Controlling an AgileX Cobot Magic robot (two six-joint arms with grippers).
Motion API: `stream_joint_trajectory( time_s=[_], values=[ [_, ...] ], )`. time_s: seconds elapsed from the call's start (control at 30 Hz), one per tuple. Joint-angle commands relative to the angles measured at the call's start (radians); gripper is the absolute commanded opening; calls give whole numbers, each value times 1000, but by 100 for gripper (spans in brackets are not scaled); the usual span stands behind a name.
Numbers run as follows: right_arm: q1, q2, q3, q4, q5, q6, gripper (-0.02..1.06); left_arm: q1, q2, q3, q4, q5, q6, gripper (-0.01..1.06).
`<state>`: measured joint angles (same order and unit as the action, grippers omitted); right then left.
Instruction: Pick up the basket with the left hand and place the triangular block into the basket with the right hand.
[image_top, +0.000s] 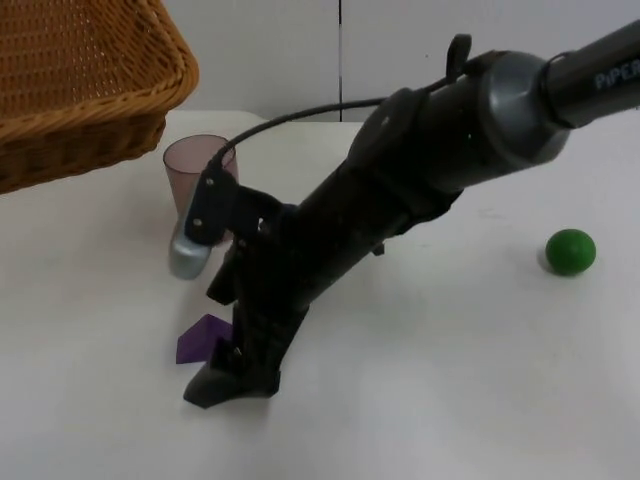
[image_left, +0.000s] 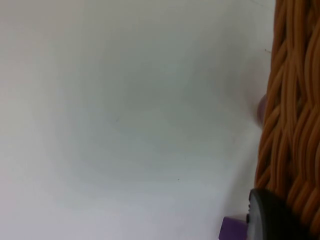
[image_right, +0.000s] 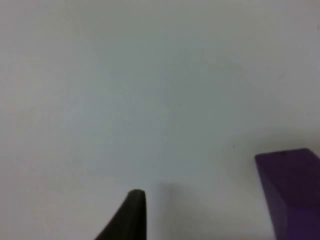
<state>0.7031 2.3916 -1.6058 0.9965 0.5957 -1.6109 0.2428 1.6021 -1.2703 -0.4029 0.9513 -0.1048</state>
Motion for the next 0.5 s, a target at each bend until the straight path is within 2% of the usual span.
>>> stream_joint_trajectory(
  time_s=[0.0,0.3,0.47],
  values=[
    [4,12,-8,-8,1,2,105,3,-17,-3,-18,-15,-8,0],
    [7,22,-8,-4,-10,0,105,3,-17,-3,-18,-15,-8,0],
    [9,36,-8,3,-6,0,97,3,-17,-3,-18,-15,-8,0]
  ],
)
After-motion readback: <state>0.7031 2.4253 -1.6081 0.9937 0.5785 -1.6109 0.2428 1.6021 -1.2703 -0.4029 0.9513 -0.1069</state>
